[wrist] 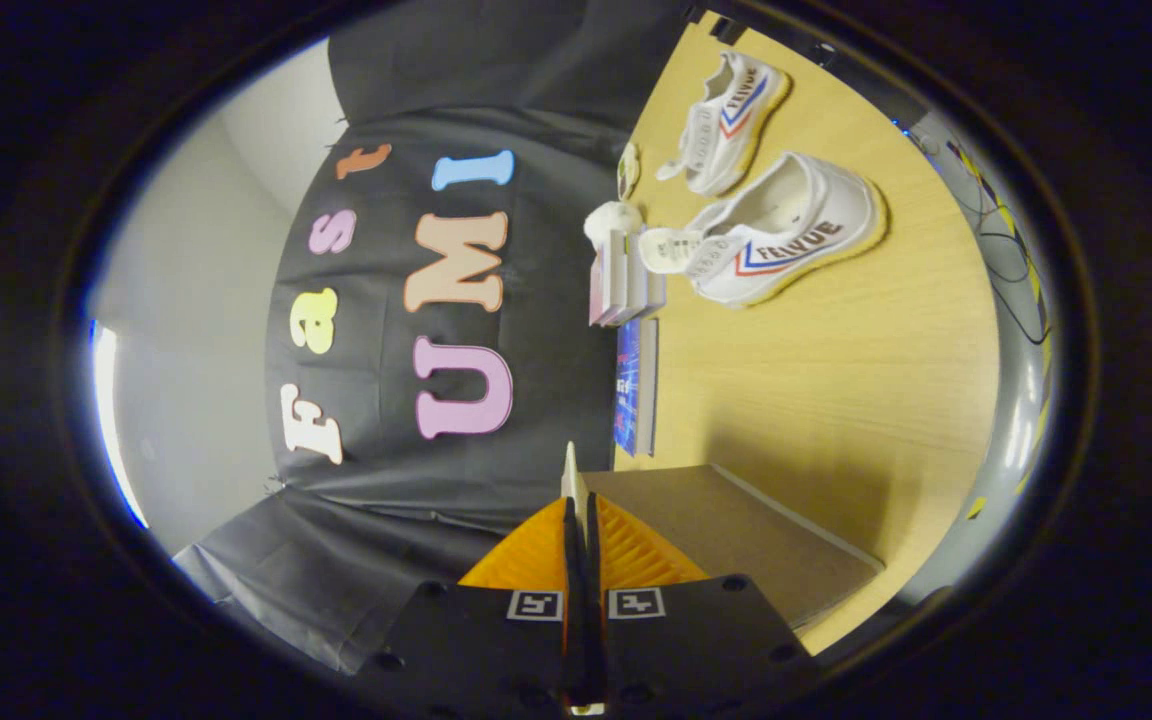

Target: Open the storage box then place both shoes into the box .Put the left shoe in first, then the right shoe, with the right side of both shoes facing outward in a uniform manner.

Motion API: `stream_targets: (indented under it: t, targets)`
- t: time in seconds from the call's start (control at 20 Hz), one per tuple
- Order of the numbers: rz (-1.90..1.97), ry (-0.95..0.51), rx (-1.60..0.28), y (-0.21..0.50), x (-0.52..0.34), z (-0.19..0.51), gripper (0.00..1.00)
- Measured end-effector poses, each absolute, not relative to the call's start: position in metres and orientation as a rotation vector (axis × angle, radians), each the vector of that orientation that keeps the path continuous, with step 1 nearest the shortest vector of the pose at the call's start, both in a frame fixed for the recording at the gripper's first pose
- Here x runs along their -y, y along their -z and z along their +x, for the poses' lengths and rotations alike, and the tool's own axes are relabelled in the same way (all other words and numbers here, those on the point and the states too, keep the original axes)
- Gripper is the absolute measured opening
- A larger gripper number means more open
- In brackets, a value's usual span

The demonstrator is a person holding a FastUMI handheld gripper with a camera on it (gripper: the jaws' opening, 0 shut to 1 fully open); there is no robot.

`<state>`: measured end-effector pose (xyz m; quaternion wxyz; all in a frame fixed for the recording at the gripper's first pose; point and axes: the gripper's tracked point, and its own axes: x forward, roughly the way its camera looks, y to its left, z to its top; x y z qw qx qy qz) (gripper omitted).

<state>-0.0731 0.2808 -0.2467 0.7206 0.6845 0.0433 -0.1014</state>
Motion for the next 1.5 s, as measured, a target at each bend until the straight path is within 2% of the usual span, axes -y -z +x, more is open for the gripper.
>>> stream_targets:
  t: [0.5, 0.85, 1.25, 1.5]
  targets:
    - [1.387, 0.103, -0.061, 0.139, -0.322, -0.048, 0.02]
    - [1.108, 0.061, -0.174, 0.072, -0.393, -0.025, 0.02]
    - [0.848, -0.013, -0.293, 0.034, -0.498, 0.001, 0.02]
    - [0.735, -0.1, -0.385, 0.048, -0.577, 0.004, 0.03]
